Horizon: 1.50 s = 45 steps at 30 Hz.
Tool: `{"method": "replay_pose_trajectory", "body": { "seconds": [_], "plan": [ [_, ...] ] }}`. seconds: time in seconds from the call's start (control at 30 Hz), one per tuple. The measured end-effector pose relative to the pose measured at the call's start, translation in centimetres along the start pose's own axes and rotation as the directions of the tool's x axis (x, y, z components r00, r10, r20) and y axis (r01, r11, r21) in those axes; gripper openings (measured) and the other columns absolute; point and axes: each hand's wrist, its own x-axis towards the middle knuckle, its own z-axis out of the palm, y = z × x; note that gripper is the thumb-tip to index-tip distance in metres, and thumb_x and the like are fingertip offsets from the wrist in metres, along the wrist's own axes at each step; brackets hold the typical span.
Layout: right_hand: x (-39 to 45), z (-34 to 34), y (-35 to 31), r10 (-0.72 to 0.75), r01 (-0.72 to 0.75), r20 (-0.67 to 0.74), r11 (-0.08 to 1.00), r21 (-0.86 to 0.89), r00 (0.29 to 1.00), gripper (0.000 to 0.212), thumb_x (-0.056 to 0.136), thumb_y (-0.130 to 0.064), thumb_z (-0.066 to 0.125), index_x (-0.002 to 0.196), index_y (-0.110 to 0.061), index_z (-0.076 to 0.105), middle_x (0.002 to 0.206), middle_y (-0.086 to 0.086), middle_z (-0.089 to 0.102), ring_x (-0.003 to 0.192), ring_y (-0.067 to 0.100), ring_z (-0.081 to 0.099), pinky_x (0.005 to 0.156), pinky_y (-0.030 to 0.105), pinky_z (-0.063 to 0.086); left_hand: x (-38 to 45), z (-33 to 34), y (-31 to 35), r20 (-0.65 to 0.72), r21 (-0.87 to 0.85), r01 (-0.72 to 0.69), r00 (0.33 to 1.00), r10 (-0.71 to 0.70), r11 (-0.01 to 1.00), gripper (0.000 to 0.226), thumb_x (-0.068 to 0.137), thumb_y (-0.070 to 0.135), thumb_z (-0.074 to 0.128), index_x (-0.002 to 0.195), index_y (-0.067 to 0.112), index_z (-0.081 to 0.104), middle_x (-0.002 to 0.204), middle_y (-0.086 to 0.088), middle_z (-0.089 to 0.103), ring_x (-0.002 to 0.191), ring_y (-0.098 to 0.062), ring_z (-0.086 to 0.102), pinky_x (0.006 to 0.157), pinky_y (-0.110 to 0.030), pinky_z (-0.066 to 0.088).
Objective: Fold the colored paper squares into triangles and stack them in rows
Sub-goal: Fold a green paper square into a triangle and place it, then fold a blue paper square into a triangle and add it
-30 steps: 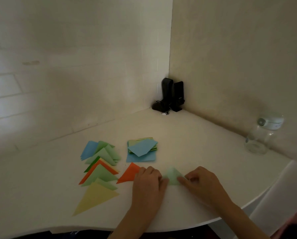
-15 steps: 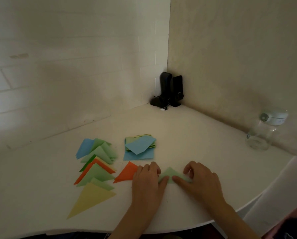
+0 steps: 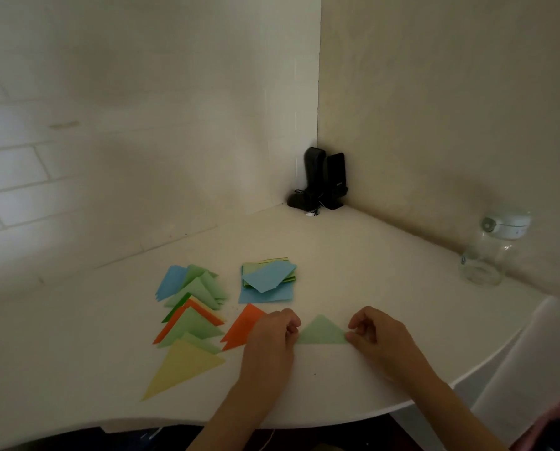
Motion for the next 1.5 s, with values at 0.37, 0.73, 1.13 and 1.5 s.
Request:
{"method": "replay_pose_trajectory", "body": {
  "seconds": [0.37, 0.73, 1.13, 1.5],
  "plan": [
    [-0.3, 0.1, -0.2, -0.003, 0.003, -0.025, 1.0, 0.004, 1.0, 0.017, 0.073, -0.021, 0.073, 0.076, -0.027, 0.058, 0.068, -0.012, 0.056, 0.063, -0.005, 0.05, 0.063, 0.016, 0.035, 0.7, 1.4, 3.5, 0.13, 0.195, 0.143, 0.977, -0.17, 0.97, 0.034, 0.086, 0.034, 0.062, 0.114, 0.019, 0.049, 0.107, -0.001, 0.048, 0.096, -0.015, 0.049, 0.08, -0.022, 0.038],
    [-0.2, -0.3, -0.7, -0.016, 0.018, -0.15, 1.0, 0.013, 0.989, 0.009, 0.084, -0.026, 0.065, 0.077, -0.022, 0.061, 0.074, -0.008, 0.064, 0.062, 0.005, 0.055, 0.063, 0.019, 0.045, 0.1, -2.8, -0.3, -0.125, -0.066, 0.153, 0.979, -0.16, 0.986, 0.012, 0.082, 0.018, 0.067, 0.092, 0.022, 0.061, 0.07, 0.016, 0.055, 0.068, -0.006, 0.052, 0.06, -0.014, 0.036],
    [8.1, 5.5, -6.4, -0.414, 0.411, 0.002, 0.903, -0.125, 0.91, 0.035, 0.076, -0.01, 0.068, 0.111, -0.017, 0.064, 0.116, -0.003, 0.062, 0.108, 0.014, 0.058, 0.095, 0.035, 0.046, -0.6, -5.1, -4.6, -0.13, 0.134, 0.211, 0.972, -0.194, 0.968, 0.01, 0.079, 0.03, 0.068, 0.083, 0.026, 0.06, 0.074, 0.013, 0.058, 0.077, -0.012, 0.049, 0.074, -0.034, 0.043],
    [10.0, 9.4, -8.1, -0.371, 0.325, -0.064, 0.873, -0.364, 0.926, 0.014, 0.082, -0.036, 0.064, 0.095, -0.034, 0.072, 0.11, -0.01, 0.062, 0.1, 0.016, 0.055, 0.083, 0.033, 0.03, -0.1, -4.7, -5.6, -0.096, 0.106, 0.159, 0.984, -0.149, 0.981, 0.023, 0.071, 0.02, 0.075, 0.088, 0.024, 0.059, 0.085, 0.009, 0.058, 0.081, -0.013, 0.05, 0.075, -0.033, 0.045]
  ]
}}
